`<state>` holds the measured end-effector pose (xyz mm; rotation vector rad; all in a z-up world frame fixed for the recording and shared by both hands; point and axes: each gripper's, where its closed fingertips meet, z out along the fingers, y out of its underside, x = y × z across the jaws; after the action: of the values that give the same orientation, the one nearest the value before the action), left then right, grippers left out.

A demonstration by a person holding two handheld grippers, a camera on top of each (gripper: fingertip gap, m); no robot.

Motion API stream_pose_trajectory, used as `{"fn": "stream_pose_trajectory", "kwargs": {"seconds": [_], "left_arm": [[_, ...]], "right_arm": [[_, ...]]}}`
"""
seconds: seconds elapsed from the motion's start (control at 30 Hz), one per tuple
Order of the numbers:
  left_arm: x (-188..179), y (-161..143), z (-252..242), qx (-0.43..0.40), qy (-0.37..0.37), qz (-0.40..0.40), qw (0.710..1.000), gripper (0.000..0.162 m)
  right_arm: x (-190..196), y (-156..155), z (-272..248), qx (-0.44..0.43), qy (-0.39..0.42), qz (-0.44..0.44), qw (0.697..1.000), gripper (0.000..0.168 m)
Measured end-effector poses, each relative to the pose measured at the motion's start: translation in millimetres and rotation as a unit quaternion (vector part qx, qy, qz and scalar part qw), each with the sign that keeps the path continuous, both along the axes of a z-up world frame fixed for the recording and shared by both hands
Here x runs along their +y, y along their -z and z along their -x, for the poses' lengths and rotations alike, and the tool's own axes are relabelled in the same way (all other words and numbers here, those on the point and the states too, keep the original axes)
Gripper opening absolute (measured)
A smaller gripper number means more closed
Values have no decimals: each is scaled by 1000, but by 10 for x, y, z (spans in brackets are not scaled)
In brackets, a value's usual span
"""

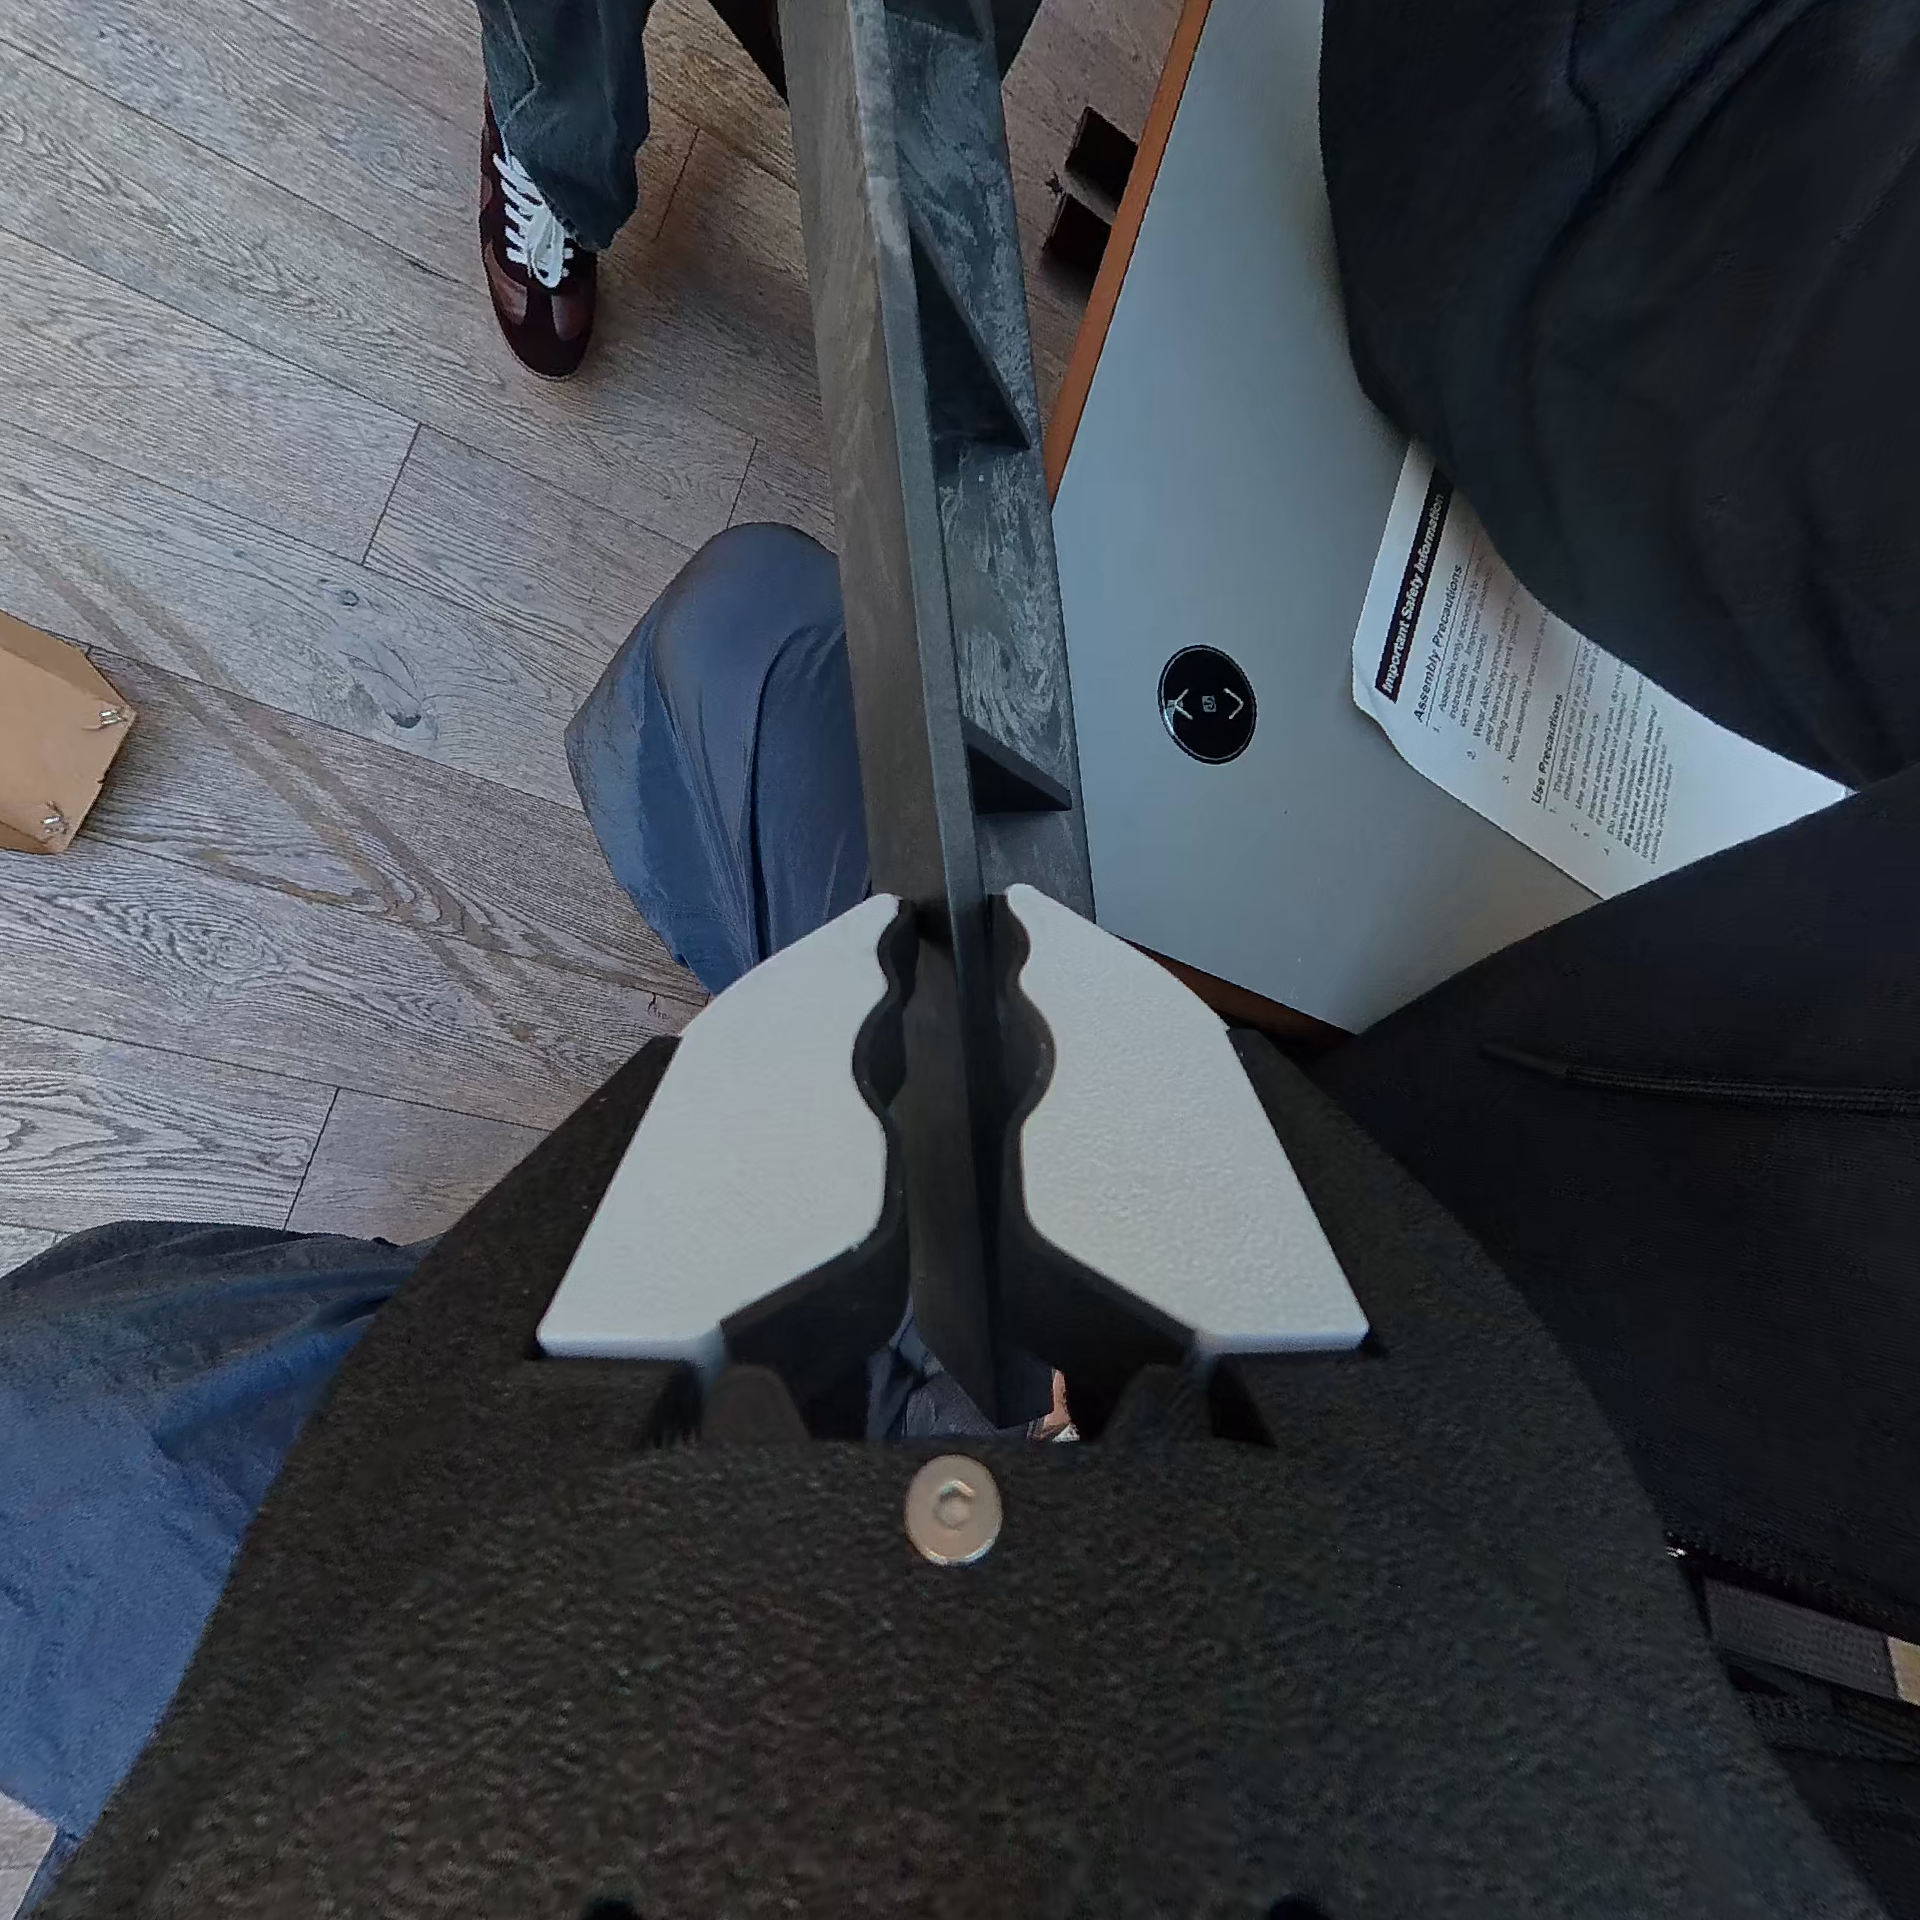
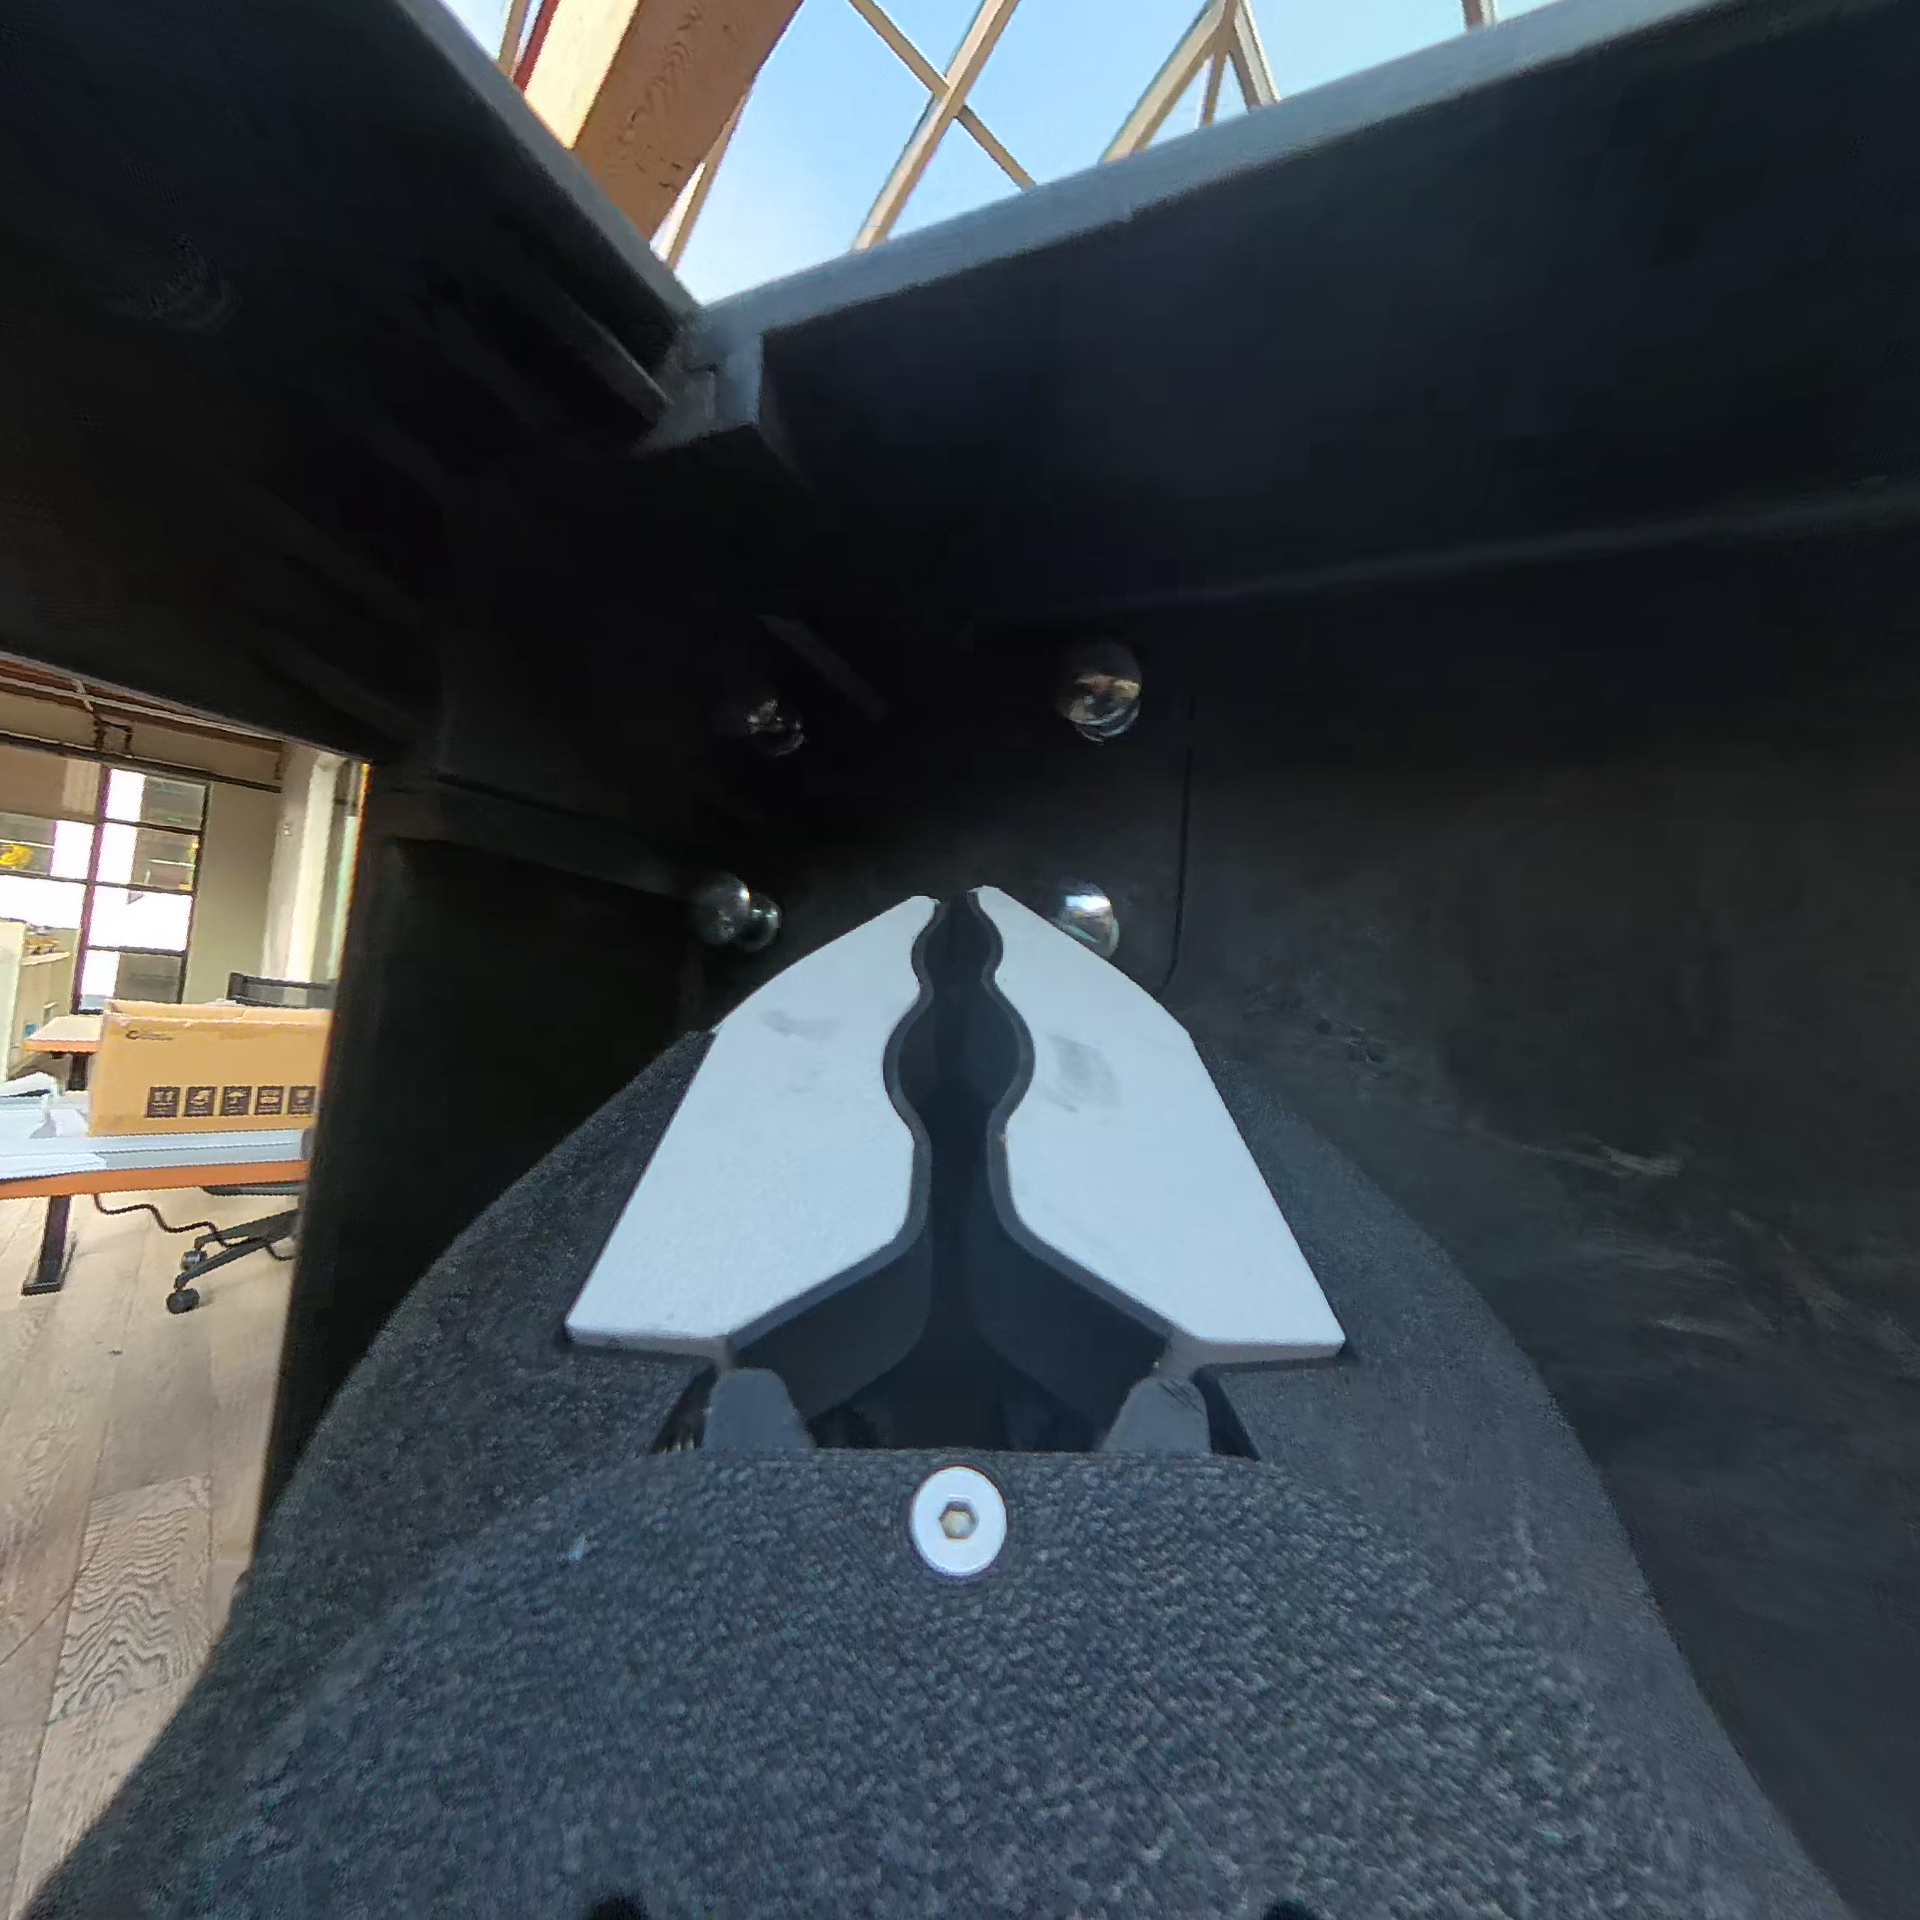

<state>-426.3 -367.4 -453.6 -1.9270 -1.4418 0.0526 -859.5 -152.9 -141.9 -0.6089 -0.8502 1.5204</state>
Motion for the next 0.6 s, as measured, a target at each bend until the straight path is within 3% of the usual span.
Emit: {"fn": "stream_pose_trajectory", "kwargs": {"seconds": [0.23,0.4,0.6], "left_arm": [[1,1,-1,0,1,5,1000,14],[0,4,1,-1,1,10,1000,14],[3,10,7,-2,1,13,1000,14]], "right_arm": [[-488,-17,63,-13,-56,-74,996,0],[-520,3,232,-52,-50,-66,995,0],[-539,-181,58,-1,-52,-42,998,0]]}}
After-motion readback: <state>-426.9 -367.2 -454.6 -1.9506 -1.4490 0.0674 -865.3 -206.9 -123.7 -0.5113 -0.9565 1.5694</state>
